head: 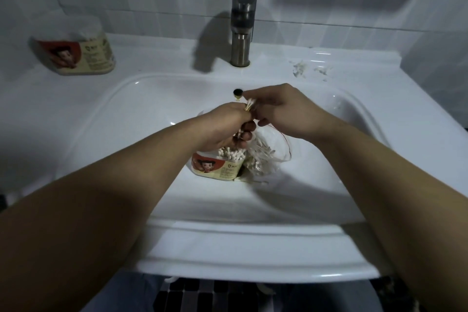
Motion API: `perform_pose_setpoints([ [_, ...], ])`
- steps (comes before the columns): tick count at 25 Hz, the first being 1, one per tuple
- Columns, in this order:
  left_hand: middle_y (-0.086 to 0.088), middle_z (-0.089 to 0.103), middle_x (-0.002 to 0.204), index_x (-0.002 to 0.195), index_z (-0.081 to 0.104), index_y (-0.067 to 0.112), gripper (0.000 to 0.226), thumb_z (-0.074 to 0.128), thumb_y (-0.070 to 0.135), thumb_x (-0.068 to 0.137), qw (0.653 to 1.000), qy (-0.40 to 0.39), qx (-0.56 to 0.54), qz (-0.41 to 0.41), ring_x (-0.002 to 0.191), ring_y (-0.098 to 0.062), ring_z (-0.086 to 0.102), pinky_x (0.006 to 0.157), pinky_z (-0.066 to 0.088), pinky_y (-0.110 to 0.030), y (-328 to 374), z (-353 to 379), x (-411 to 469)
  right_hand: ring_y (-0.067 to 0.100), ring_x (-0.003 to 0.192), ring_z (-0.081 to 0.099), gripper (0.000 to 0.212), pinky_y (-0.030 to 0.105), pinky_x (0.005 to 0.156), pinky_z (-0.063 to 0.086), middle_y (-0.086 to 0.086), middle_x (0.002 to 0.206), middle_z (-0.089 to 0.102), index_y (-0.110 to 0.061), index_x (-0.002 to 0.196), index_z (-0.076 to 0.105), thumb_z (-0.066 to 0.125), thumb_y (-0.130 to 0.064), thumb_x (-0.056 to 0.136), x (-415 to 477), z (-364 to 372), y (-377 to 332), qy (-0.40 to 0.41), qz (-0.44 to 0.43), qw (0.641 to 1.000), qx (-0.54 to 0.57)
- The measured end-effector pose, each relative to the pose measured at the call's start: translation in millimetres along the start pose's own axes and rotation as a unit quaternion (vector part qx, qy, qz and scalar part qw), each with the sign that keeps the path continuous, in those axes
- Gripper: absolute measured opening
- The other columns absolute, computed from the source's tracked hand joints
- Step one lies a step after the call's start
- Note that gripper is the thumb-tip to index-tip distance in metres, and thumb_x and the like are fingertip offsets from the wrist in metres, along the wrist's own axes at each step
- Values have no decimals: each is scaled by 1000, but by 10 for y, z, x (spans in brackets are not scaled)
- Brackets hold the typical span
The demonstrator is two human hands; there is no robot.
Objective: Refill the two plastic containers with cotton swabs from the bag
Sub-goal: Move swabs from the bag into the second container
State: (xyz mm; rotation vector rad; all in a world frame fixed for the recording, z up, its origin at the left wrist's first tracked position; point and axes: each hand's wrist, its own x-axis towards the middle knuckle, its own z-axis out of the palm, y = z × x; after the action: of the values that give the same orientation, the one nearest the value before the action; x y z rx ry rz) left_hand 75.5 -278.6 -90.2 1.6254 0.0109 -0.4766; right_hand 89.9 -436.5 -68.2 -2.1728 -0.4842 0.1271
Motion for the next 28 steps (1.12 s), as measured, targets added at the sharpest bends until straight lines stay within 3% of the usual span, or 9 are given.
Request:
perform_pose_setpoints([
  [3, 7, 38, 53, 104, 54, 14, 14, 41, 15, 106, 999, 40, -8, 0, 45, -9, 33, 48, 31, -24, 36, 10, -7, 13, 86, 73, 42, 33, 78, 62, -2, 99, 73, -19, 119, 69, 46, 4, 92, 31, -33, 20, 43, 33, 997, 45],
  [5, 7, 36, 52, 101, 57, 15, 14, 43, 17, 105, 998, 67, 2, 9, 45, -10, 31, 49, 29, -26, 42, -21, -2, 15, 76, 75, 33, 35, 77, 64, 3, 93, 76, -17, 107, 72, 51, 1, 90, 34, -59, 42, 40, 68, 996, -33],
  [8, 8, 36, 54, 99, 57, 16, 14, 44, 18, 104, 997, 80, 3, 17, 45, -10, 31, 51, 29, -27, 32, -56, 20, 10, 66, 74, 25, 29, 75, 62, -2, 79, 76, -18, 94, 77, 58, -6, 83, -37, -31, 42, -106, 93, 967, -213],
  [10, 8, 35, 55, 99, 57, 16, 14, 44, 19, 103, 997, 74, 7, 16, 45, -10, 31, 51, 30, -28, 25, -52, 32, 16, 70, 71, 14, 32, 71, 56, -2, 76, 72, -17, 92, 74, 64, -15, 83, -81, 32, 13, -199, 85, 933, -289],
  [13, 6, 35, 59, 101, 58, 16, 15, 44, 19, 103, 998, 63, 18, 16, 48, -10, 32, 51, 30, -27, 11, -36, 35, 17, 69, 58, 5, 30, 64, 47, -5, 69, 59, -21, 84, 66, 69, -24, 84, -86, 129, -4, -251, 76, 904, -338],
  [17, 0, 47, 69, 102, 58, 16, 15, 44, 21, 103, 998, 56, 32, 20, 54, -14, 45, 53, 37, -28, -15, -23, 37, 12, 68, 56, 17, 25, 55, 40, -8, 70, 57, -29, 73, 57, 65, -20, 85, -64, 205, 13, -234, 64, 895, -374],
  [22, -4, 59, 71, 103, 58, 14, 16, 44, 20, 105, 997, 44, 49, 31, 57, -16, 60, 52, 49, -28, -12, -9, 25, 13, 59, 52, 24, 25, 51, 37, -2, 64, 55, -21, 64, 51, 62, -16, 85, -18, 229, 38, -170, 45, 899, -402],
  [25, -7, 63, 73, 104, 57, 12, 15, 43, 18, 105, 998, 38, 47, 32, 60, -19, 67, 58, 55, -31, 0, -7, 22, 15, 63, 57, 16, 27, 57, 43, -6, 63, 57, -22, 69, 58, 65, -16, 83, 6, 139, 30, -140, 33, 906, -399],
  [28, -10, 68, 78, 106, 56, 11, 15, 43, 18, 106, 997, 36, 66, 25, 66, -22, 73, 61, 58, -32, -6, -11, 22, 8, 65, 72, 16, 26, 71, 57, -4, 67, 72, -22, 69, 67, 66, -11, 81, -9, 13, -17, -120, 56, 940, -315],
])
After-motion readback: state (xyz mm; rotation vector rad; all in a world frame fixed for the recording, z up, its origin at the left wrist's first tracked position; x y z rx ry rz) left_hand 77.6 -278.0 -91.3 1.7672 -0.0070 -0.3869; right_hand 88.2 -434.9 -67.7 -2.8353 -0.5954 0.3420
